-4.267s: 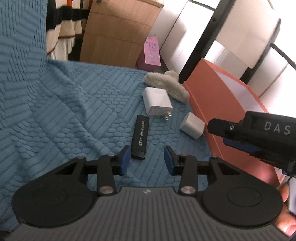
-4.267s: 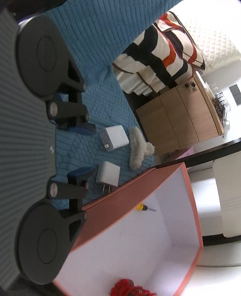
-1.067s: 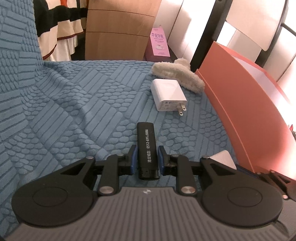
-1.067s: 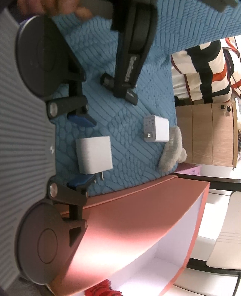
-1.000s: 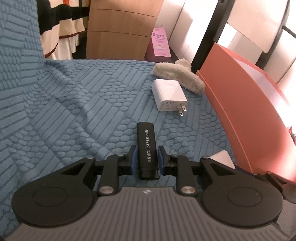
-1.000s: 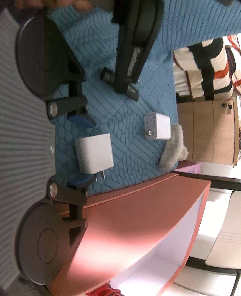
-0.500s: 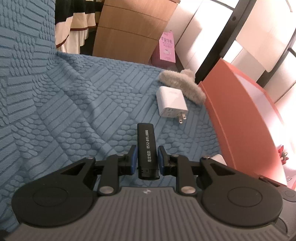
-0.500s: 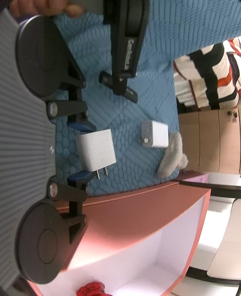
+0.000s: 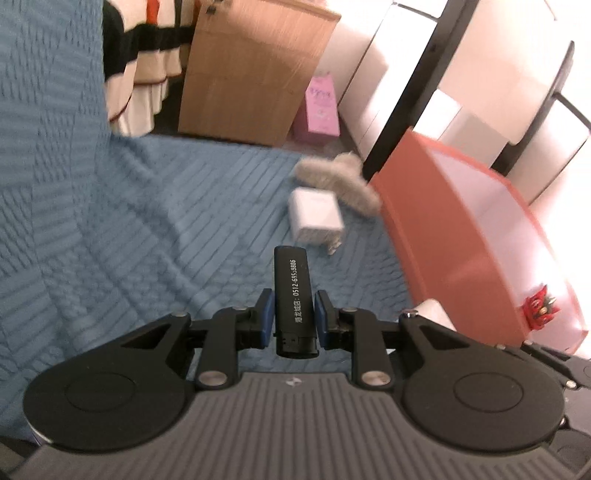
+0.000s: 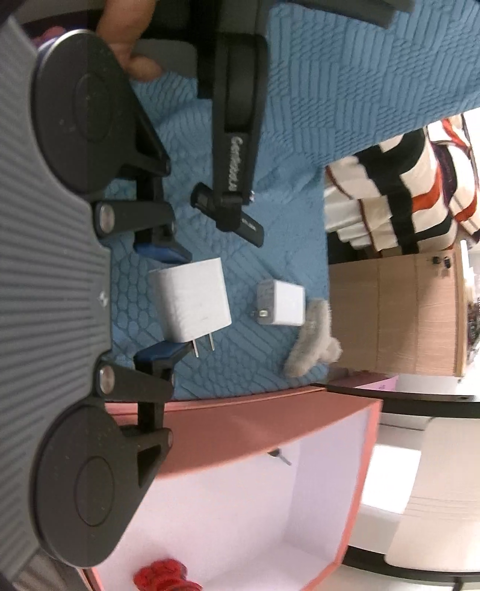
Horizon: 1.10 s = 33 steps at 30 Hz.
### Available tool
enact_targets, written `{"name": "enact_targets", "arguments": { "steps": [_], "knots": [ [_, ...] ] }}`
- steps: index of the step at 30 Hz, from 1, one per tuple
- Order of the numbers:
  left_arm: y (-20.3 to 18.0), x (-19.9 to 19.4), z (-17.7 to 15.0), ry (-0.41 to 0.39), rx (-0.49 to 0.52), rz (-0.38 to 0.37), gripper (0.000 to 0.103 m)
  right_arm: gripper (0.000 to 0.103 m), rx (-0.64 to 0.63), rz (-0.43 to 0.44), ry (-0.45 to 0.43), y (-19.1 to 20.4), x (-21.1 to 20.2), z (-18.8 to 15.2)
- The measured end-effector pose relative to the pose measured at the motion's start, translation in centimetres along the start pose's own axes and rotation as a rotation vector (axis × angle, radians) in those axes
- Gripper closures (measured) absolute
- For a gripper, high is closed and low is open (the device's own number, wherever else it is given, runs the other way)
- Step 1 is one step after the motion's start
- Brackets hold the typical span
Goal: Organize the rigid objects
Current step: 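Lift the charger toward the pink box with the right gripper while the left gripper lifts the USB stick, then lower the charger into the pink box and open the right gripper while the left gripper releases the USB stick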
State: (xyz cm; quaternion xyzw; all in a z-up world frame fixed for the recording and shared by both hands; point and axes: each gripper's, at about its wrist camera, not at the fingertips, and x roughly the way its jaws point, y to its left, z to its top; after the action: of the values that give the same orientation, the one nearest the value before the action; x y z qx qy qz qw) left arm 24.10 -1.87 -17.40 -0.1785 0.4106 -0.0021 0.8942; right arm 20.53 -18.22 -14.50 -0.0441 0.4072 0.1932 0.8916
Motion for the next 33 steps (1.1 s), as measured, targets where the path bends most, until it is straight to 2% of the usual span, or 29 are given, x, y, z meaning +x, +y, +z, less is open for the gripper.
{"name": "enact_targets", "arguments": {
  "steps": [3, 8, 14, 20, 28, 33],
  "knots": [
    [-0.5, -1.5, 0.6, -0.030, -0.031, -0.036, 0.076, 0.055, 0.016, 0.020, -0.016, -0.5, -1.6, 0.8],
    [-1.4, -3.8, 0.8, -0.035, -0.069, -0.087, 0.076, 0.055, 0.054, 0.020, -0.035, -2.4, -4.0, 2.5],
    [-3.9, -6.8, 3.1, -0.061, -0.071, -0.139, 0.076, 0.055, 0.076, 0.026, -0.059, -4.5, -6.1, 5.0],
    [-7.3, -8.8, 6.2, -0.090, -0.025, -0.167, 0.076, 0.055, 0.032, -0.003, -0.117, -5.9, -8.3, 7.7],
    [-12.0, -9.9, 9.8, -0.111, 0.030, -0.180, 0.076, 0.055, 0.043, -0.024, -0.172, -8.3, -10.8, 10.7],
    [-14.3, -9.9, 11.9, -0.099, 0.044, -0.197, 0.076, 0.055, 0.082, -0.019, -0.164, -10.2, -11.7, 12.4]
  ]
}}
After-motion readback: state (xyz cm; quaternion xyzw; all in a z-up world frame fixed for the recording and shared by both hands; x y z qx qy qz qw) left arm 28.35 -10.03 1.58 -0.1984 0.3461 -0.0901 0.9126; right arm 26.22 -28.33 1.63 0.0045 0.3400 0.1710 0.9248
